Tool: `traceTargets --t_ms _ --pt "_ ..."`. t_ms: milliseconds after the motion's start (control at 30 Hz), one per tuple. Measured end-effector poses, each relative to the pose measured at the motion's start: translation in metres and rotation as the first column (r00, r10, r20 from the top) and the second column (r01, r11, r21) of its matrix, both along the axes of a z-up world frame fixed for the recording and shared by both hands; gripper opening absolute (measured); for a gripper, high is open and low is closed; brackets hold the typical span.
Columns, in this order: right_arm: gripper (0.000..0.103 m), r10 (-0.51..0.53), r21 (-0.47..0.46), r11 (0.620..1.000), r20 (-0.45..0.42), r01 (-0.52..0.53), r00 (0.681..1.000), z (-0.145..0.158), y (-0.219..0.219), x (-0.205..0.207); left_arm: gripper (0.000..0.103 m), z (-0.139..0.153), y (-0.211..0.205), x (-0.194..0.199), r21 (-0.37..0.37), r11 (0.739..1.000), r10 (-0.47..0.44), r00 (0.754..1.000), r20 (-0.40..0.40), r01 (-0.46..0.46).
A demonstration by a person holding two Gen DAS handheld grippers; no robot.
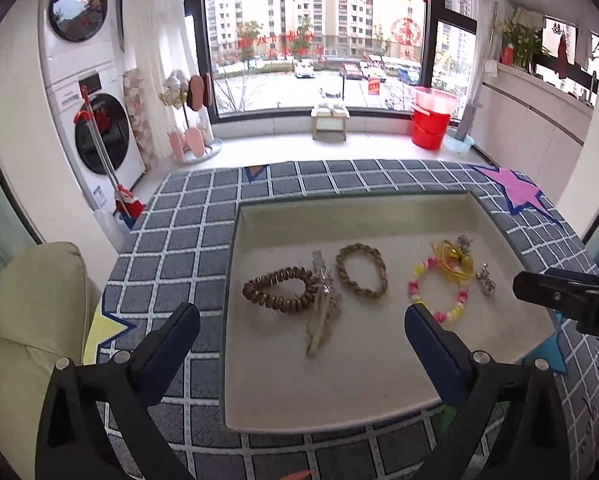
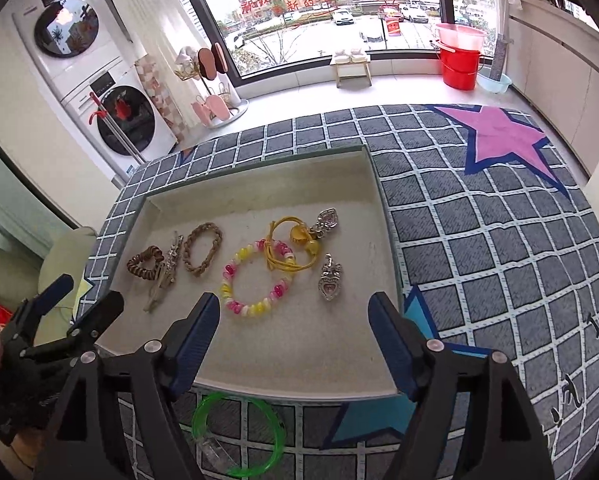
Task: Organize jewelry
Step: 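Move the left gripper toward the black claw clip while the right approaches the green bangle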
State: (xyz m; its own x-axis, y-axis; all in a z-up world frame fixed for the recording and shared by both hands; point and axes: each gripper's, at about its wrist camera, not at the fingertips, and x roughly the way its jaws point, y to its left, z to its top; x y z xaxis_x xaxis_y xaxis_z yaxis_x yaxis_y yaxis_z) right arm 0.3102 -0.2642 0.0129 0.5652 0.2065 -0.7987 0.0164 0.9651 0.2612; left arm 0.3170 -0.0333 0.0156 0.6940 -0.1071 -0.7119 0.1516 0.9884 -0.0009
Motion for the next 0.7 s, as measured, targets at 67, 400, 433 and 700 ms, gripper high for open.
traceTargets --t_ms 67,400,433,700 --pt "0.083 -0.006 -0.005 1.0 0.0 0.006 1.0 0.001 0.0 -0.001 0.103 0.002 0.003 -0.002 -0.003 1.0 0.006 1.0 -0.004 -0.006" --pt "0.103 -0.017 -0.029 0.999 0.099 0.02 0.995 0.016 0.003 -0.019 0.103 -0.005 0.013 -0.01 -0.023 0.999 0.036 0.999 -0.037 -0.037" --pt "0.103 -0.018 -0.027 0.999 0.098 0.021 0.995 0.017 0.003 -0.019 0.103 -0.005 0.013 -0.011 -0.022 0.999 0.034 0.999 -0.041 -0.035" --pt "0.103 0.003 -0.025 1.0 0.049 -0.002 0.999 0.024 0.003 -0.037 0.103 -0.002 0.014 -0.036 -0.024 1.0 -0.017 0.998 -0.056 0.016"
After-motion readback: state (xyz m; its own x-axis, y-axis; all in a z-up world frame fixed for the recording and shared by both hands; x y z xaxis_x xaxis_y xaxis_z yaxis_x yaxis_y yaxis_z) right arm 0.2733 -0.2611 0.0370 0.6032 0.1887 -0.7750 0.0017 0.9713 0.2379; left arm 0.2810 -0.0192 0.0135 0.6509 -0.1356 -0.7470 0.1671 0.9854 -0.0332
